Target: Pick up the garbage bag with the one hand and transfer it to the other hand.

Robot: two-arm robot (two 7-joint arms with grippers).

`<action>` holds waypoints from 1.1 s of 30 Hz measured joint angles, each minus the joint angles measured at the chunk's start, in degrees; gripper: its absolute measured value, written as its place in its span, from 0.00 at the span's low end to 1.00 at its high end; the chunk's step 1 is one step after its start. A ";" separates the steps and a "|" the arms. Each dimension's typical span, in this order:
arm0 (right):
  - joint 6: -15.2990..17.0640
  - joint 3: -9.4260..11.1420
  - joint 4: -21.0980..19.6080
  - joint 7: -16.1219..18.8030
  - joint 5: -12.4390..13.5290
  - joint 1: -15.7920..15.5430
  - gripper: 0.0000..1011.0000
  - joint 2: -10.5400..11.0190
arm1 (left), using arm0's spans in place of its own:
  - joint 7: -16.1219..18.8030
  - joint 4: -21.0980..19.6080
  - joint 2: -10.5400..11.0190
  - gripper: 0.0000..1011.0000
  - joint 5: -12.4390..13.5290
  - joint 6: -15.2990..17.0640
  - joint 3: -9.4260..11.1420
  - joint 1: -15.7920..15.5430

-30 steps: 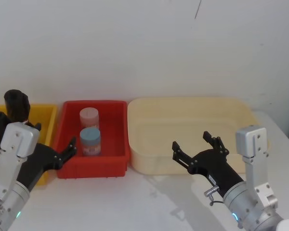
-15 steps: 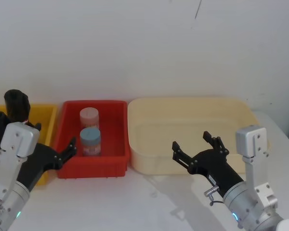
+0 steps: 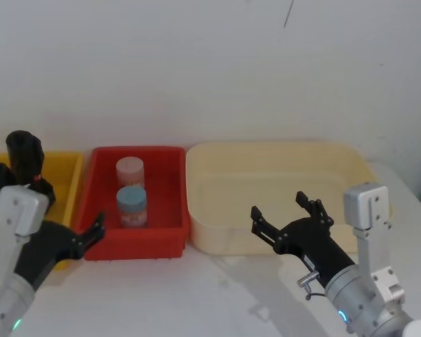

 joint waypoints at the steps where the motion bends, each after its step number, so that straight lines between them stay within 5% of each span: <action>1: 0.00 0.00 0.00 0.00 0.00 0.00 0.99 0.00 | -0.14 -0.28 0.17 0.99 -0.31 0.17 -0.27 0.35; 16: 0.00 0.00 0.00 0.00 0.00 0.00 0.99 0.00 | -1.64 -5.13 3.23 0.99 -6.20 1.82 -7.18 6.79; 33: 0.00 0.00 0.00 0.00 0.00 0.00 0.99 0.00 | -0.95 -3.95 3.40 0.99 -10.00 4.79 -13.19 6.60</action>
